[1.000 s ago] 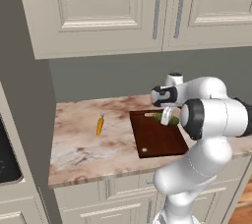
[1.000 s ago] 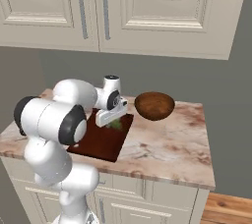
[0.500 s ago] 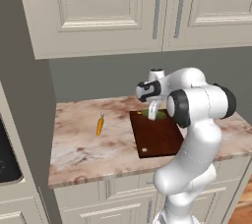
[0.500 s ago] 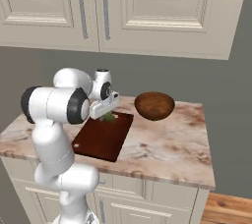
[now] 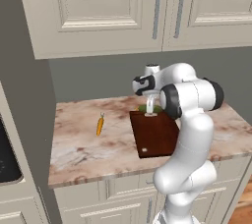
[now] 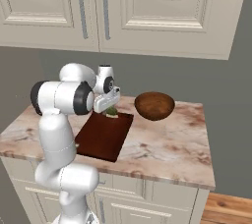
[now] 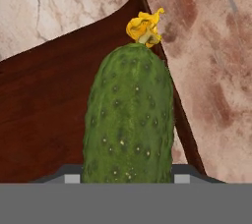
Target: Place the two vegetables and bowl onto the tray for setting up a vegetable dip station.
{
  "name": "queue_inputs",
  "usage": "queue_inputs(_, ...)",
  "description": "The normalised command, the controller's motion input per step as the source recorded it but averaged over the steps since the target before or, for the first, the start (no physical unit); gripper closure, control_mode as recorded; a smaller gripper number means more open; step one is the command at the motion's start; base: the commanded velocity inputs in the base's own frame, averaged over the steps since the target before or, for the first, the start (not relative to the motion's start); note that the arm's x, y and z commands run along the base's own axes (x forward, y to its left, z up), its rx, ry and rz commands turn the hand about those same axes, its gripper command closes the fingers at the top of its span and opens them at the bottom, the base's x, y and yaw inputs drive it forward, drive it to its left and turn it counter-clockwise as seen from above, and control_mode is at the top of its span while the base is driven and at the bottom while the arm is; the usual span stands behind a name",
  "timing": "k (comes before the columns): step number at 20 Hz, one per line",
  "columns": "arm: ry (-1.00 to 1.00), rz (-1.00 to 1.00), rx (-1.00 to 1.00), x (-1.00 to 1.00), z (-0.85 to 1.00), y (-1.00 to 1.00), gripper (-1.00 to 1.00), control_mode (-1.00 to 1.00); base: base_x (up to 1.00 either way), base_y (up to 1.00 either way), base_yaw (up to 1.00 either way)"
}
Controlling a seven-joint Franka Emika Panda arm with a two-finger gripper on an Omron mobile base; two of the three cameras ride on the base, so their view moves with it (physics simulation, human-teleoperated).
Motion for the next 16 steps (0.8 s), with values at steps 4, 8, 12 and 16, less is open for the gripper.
queue_inputs(4,0.00,0.01,-0.01,0.00,-0.15,0.00,1.00,-1.00,0.00,0.00,0.00)
queue_inputs(8,0.00,0.01,0.00,0.00,-0.20,0.00,1.00,-1.00,0.00,0.00,0.00)
queue_inputs(12,0.00,0.01,0.00,0.00,-0.26,0.00,1.00,-1.00,0.00,0.00,0.00)
queue_inputs(16,0.00,0.01,0.00,0.00,-0.17,0.00,1.00,-1.00,0.00,0.00,0.00)
